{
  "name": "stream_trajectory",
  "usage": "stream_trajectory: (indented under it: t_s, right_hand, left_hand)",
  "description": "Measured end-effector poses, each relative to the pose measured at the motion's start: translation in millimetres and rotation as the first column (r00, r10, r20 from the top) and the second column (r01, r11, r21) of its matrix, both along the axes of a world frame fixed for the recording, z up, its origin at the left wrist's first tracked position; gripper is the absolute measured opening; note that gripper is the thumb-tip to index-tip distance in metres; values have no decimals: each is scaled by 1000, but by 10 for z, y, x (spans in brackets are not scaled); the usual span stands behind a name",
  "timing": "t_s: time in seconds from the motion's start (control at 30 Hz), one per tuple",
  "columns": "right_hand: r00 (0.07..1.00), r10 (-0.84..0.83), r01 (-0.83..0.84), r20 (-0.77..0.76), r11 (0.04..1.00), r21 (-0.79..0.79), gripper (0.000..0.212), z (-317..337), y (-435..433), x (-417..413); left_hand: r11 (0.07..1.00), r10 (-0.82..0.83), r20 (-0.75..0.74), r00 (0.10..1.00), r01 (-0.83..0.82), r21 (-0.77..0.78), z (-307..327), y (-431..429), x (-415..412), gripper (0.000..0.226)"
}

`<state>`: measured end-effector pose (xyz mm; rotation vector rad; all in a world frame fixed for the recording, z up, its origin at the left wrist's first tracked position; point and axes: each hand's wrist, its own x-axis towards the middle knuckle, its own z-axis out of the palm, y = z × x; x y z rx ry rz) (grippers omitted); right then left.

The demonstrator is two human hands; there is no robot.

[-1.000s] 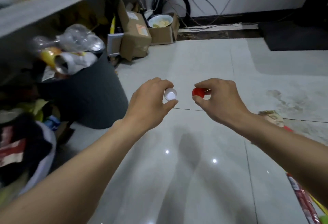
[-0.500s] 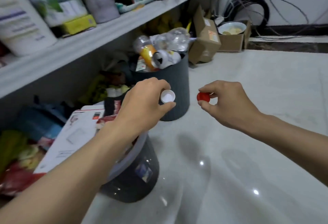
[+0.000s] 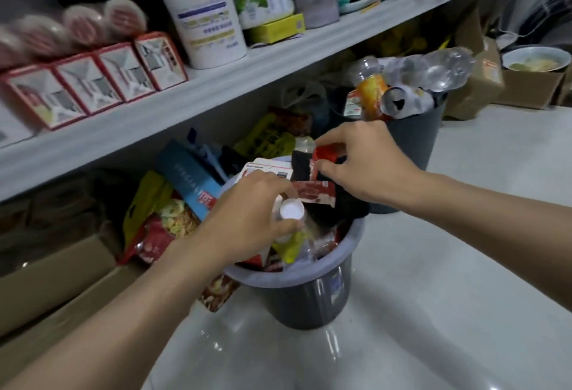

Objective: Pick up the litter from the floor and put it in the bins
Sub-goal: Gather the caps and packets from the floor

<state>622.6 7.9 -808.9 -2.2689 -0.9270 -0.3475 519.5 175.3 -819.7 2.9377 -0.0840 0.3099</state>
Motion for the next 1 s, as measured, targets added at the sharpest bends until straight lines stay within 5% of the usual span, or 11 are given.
stream_trajectory:
  t_s: [0.3, 1.0]
  right_hand:
    - [994, 60, -60, -90, 998, 2, 37, -228, 143, -151]
    - [946, 293, -305, -142, 950, -72, 37, -468, 165, -391]
  left_hand:
    - [997, -32, -127, 991, 40, 62, -178, 115, -188, 39]
    - [996, 71, -45, 996, -69, 59, -139, 201, -296, 45]
